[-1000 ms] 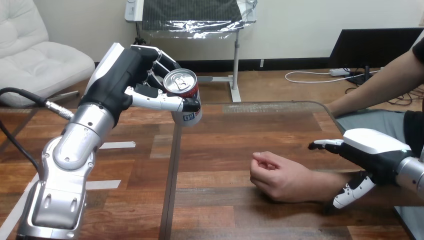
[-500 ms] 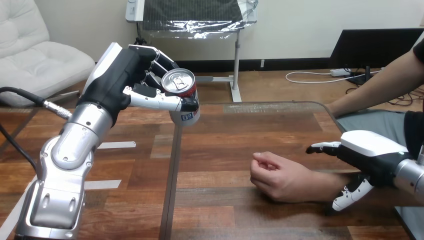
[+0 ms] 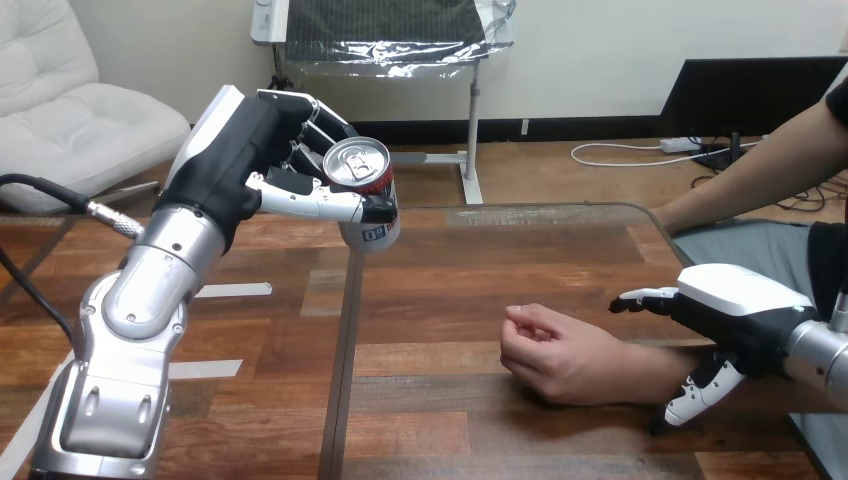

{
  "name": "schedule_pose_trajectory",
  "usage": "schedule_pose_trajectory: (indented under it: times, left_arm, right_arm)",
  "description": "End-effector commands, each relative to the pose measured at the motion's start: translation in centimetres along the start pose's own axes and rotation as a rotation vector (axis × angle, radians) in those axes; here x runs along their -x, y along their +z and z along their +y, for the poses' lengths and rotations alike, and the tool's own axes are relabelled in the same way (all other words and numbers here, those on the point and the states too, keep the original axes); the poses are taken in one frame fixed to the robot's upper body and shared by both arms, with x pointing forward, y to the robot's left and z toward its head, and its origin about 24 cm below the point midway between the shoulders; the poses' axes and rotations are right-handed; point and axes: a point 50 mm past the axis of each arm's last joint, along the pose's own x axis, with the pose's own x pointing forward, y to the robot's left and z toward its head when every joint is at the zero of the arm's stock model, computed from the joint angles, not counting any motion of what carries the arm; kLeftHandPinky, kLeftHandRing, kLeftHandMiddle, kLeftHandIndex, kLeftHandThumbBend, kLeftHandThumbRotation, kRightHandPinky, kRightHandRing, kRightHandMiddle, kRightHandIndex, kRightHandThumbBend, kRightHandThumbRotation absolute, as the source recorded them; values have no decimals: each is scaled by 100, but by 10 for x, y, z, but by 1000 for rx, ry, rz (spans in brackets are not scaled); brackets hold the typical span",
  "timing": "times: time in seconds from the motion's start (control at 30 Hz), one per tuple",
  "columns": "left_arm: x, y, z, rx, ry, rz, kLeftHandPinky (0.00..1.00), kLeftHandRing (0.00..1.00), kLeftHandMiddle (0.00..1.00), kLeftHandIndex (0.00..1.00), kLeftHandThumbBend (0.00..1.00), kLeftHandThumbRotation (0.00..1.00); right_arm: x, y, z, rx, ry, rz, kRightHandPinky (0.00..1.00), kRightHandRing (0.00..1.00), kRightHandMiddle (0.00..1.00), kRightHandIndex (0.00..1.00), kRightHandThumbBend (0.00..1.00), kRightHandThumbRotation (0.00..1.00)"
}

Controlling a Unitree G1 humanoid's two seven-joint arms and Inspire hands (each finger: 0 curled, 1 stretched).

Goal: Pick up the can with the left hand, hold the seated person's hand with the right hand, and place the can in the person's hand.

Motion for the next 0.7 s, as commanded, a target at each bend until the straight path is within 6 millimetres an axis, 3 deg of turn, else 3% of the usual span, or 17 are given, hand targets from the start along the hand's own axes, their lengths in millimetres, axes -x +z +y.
schedule_pose_trajectory:
  times: [0.0,0.67]
  left_arm:
    - [-5,27,15,-17,57,-107,27,33,38,42,69,0]
    - [-5,28,17,-15,66,-106,27,33,38,41,70,0]
  right_arm:
    - [-10,7,2,10,30,0,83,88,89,89,100,28]
    - [-20,14,15,33,118,29,70,85,87,88,100,20]
